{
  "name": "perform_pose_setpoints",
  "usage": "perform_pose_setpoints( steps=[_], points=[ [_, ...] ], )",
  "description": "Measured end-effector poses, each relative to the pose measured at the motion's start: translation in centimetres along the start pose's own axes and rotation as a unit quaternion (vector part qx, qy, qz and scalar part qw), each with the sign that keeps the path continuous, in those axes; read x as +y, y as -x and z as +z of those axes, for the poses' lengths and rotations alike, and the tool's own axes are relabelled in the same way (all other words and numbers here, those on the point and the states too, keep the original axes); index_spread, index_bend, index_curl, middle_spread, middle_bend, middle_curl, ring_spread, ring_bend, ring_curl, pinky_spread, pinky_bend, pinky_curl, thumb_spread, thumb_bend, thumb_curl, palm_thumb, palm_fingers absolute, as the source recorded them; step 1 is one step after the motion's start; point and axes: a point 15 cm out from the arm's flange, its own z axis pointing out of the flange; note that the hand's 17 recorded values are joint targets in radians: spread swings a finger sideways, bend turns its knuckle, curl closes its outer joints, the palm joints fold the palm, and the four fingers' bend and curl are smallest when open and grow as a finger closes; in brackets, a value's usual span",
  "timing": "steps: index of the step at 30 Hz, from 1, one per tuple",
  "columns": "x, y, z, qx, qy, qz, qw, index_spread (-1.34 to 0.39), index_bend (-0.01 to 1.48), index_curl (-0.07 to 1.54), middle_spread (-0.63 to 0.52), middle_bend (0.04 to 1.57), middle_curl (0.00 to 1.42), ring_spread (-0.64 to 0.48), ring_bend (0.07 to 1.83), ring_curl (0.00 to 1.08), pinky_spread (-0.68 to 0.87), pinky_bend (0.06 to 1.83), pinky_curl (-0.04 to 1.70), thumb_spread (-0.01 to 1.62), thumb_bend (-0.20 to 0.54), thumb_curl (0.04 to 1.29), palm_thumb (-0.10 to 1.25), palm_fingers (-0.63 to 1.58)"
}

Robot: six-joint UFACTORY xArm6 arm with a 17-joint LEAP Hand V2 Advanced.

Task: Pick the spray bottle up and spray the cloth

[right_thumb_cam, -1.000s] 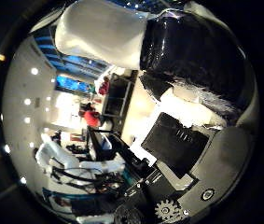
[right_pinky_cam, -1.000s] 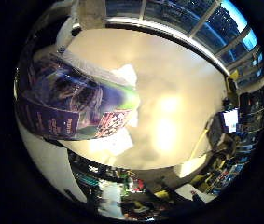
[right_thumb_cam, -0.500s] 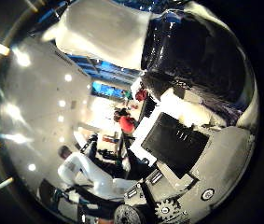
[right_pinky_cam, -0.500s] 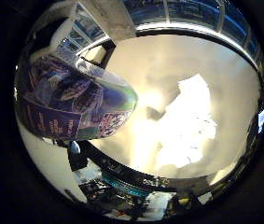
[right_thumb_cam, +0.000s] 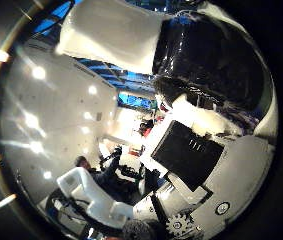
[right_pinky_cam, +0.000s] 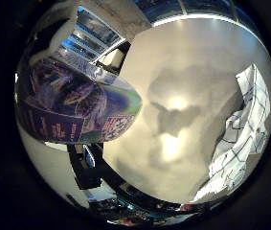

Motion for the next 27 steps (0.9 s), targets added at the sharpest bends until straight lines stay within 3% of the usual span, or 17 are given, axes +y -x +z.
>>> perform_pose_setpoints(
  steps=[18, 22, 26, 27],
  points=[
    [0.0, -7.1, 2.6, 0.007, 0.012, 0.022, 1.000, -0.22, 1.13, 0.87, -0.10, 1.42, 0.71, -0.22, 1.32, 0.84, -0.11, 0.98, 1.57, 0.98, -0.023, 0.78, 0.93, 1.11],
    [-0.4, -7.4, 1.9, 0.010, 0.009, 0.016, 1.000, -0.22, 1.05, 0.84, -0.10, 1.36, 0.68, -0.21, 1.30, 0.80, -0.13, 0.95, 1.47, 0.97, -0.031, 0.74, 0.90, 1.11],
    [-0.4, -7.0, 1.8, 0.010, 0.011, 0.003, 1.000, -0.26, 0.81, 0.80, -0.10, 1.26, 0.64, -0.19, 1.24, 0.71, -0.20, 0.91, 1.26, 0.93, -0.036, 0.68, 0.85, 1.08],
    [-0.2, -6.9, 1.8, 0.009, 0.015, 0.000, 1.000, -0.27, 0.71, 0.78, -0.10, 1.19, 0.62, -0.19, 1.23, 0.69, -0.23, 0.91, 1.21, 0.91, -0.045, 0.67, 0.83, 0.96]
  ],
)
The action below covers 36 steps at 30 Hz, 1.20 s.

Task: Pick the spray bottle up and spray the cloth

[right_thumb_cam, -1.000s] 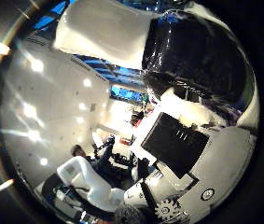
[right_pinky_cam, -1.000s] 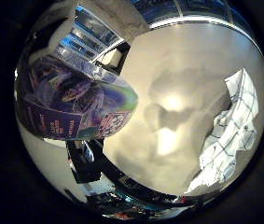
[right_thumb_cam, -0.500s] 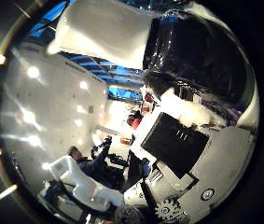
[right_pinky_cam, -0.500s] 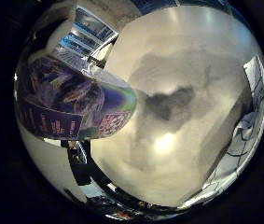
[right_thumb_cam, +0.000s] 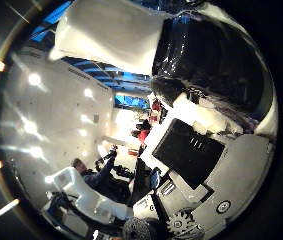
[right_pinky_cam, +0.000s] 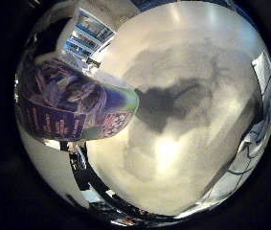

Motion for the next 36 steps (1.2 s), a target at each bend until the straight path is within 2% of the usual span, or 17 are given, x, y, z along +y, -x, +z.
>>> perform_pose_setpoints(
  steps=[2, 3, 4, 5, 8, 9, 11, 13, 16, 23, 36],
  points=[
    [0.7, -0.3, 0.1, 0.006, 0.015, -0.005, 1.000, -0.32, 0.46, 0.73, -0.12, 1.05, 0.59, -0.20, 1.19, 0.65, -0.34, 0.87, 1.09, 0.92, -0.028, 0.62, 0.81, 0.70],
    [1.3, -0.7, 0.2, 0.012, 0.026, -0.009, 1.000, -0.34, 0.44, 0.73, -0.13, 1.03, 0.59, -0.20, 1.18, 0.64, -0.36, 0.87, 1.08, 0.93, -0.031, 0.61, 0.80, 0.68],
    [1.8, -1.0, 0.1, 0.019, 0.038, -0.015, 0.999, -0.38, 0.44, 0.71, -0.12, 0.90, 0.54, -0.19, 1.06, 0.63, -0.30, 0.75, 1.06, 0.97, -0.037, 0.57, 0.77, 0.23],
    [2.3, -1.4, 0.0, 0.028, 0.053, -0.021, 0.998, -0.41, 0.42, 0.67, -0.13, 0.80, 0.50, -0.19, 0.94, 0.57, -0.24, 0.68, 1.03, 0.97, -0.038, 0.55, 0.75, 0.08],
    [4.0, -2.2, -0.1, 0.047, 0.092, -0.033, 0.994, -0.44, 0.30, 0.53, -0.10, 0.53, 0.39, -0.10, 0.66, 0.41, 0.07, 0.53, 0.88, 0.97, -0.058, 0.45, 0.64, -0.13],
    [4.7, -2.3, 0.1, 0.050, 0.109, -0.035, 0.992, -0.44, 0.23, 0.49, -0.08, 0.45, 0.36, -0.07, 0.59, 0.37, 0.16, 0.48, 0.82, 0.96, -0.057, 0.42, 0.60, -0.13],
    [6.1, -1.8, 0.6, 0.045, 0.137, -0.035, 0.989, -0.44, 0.19, 0.47, -0.07, 0.41, 0.34, -0.05, 0.55, 0.36, 0.20, 0.45, 0.79, 0.95, -0.061, 0.41, 0.56, -0.16],
    [6.7, -1.5, 1.0, 0.041, 0.149, -0.035, 0.987, -0.45, 0.13, 0.39, -0.02, 0.28, 0.31, 0.02, 0.43, 0.31, 0.31, 0.37, 0.68, 0.92, -0.049, 0.37, 0.48, -0.15],
    [6.7, -1.2, 0.6, 0.047, 0.155, -0.046, 0.986, -0.45, 0.11, 0.31, 0.01, 0.18, 0.29, 0.07, 0.35, 0.28, 0.36, 0.34, 0.58, 0.90, -0.038, 0.34, 0.45, -0.11],
    [4.7, -0.5, -3.5, 0.062, 0.139, -0.064, 0.986, -0.44, 0.13, 0.23, 0.03, 0.17, 0.27, 0.09, 0.31, 0.27, 0.39, 0.35, 0.49, 0.89, -0.033, 0.32, 0.45, -0.08],
    [3.7, -3.2, -17.6, 0.123, 0.105, -0.060, 0.985, -0.43, 0.15, 0.21, 0.02, 0.17, 0.27, 0.09, 0.29, 0.27, 0.38, 0.38, 0.39, 0.89, -0.032, 0.30, 0.45, -0.04]
  ],
)
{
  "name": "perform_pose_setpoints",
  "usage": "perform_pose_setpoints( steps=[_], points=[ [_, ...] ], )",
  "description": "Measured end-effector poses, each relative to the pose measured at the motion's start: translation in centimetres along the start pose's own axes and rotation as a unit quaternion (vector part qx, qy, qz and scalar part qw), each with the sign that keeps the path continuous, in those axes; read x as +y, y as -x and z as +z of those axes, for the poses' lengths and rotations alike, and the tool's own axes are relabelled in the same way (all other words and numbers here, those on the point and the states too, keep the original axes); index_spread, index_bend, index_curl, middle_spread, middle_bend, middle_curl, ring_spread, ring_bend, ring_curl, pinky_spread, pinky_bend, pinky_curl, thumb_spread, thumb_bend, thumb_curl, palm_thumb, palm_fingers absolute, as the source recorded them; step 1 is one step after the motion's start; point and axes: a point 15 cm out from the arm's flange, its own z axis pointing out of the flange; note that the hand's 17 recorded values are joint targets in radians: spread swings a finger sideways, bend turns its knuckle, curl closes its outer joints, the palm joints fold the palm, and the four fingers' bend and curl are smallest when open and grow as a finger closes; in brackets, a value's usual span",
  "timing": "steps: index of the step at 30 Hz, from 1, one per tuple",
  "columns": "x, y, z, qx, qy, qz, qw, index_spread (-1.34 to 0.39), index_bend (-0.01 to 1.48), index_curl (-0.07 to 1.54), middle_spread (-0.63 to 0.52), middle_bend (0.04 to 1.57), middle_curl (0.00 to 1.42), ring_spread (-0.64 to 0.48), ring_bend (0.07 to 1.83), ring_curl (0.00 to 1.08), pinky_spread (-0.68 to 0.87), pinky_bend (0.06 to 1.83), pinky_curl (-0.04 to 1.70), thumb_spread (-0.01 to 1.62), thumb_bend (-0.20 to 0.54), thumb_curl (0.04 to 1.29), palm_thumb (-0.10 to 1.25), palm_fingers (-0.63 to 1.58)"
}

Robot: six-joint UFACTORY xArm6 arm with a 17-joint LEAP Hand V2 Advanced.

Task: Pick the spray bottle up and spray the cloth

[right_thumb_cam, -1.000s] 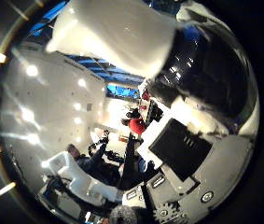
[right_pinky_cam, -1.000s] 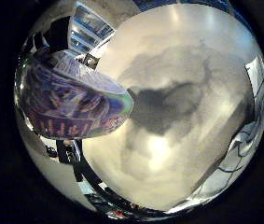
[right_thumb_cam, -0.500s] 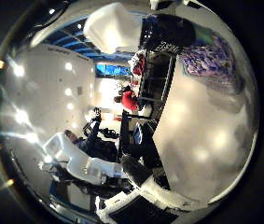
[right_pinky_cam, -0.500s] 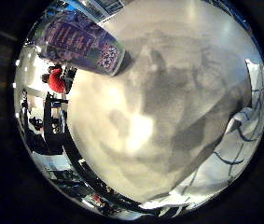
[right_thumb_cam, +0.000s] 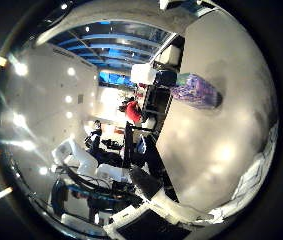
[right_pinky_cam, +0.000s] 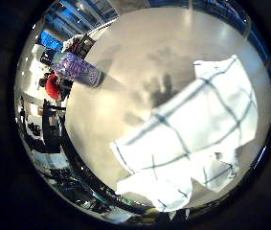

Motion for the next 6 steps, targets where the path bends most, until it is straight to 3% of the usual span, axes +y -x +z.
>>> perform_pose_setpoints(
  steps=[6],
  points=[
    [4.5, -1.6, -5.5, 0.052, 0.027, 0.004, 0.998, -0.42, 0.16, 0.24, 0.02, 0.18, 0.27, 0.09, 0.27, 0.27, 0.39, 0.38, 0.37, 0.90, -0.030, 0.29, 0.46, -0.02]
  ],
)
